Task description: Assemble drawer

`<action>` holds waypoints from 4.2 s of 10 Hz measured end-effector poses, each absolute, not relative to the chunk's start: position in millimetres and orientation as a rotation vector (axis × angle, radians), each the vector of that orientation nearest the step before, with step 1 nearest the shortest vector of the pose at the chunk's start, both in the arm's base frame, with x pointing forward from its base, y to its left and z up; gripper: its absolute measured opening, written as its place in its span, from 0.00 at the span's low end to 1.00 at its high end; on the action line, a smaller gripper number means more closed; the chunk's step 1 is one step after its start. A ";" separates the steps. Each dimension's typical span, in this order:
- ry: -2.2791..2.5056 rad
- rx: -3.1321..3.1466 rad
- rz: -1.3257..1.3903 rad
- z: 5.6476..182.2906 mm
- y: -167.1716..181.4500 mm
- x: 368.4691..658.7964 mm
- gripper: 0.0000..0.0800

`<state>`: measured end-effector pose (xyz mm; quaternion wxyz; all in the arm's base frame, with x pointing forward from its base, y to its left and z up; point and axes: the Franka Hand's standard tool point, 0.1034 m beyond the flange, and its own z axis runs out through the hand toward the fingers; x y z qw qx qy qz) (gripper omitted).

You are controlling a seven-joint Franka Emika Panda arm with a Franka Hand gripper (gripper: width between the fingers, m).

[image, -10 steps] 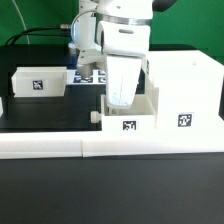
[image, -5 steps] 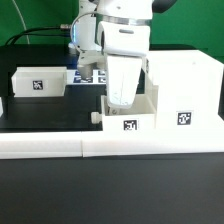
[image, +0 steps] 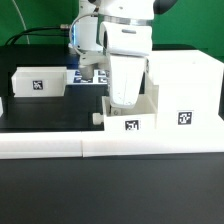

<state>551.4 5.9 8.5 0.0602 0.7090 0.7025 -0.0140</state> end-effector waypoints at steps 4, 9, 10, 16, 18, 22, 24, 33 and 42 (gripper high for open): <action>2.117 2.143 -0.024 8.8 4.9 551.4 0.05; 2.053 2.206 -0.059 8.7 8.7 549.0 0.05; 2.055 2.209 -0.074 8.8 8.2 549.1 0.05; 2.070 2.199 -0.084 8.6 7.3 548.5 0.05; 2.086 2.162 -0.062 8.6 7.6 549.8 0.05; 2.082 2.164 -0.063 8.6 6.7 549.9 0.05; 2.080 2.168 -0.066 9.9 6.9 550.2 0.17; 2.058 2.166 -0.067 48.2 -4.1 553.6 0.81; 2.199 2.104 -0.019 45.1 -69.5 557.1 0.81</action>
Offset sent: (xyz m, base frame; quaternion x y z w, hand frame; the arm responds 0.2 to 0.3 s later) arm 0.0000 0.0000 0.0000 0.0000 0.0000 0.0000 1.0000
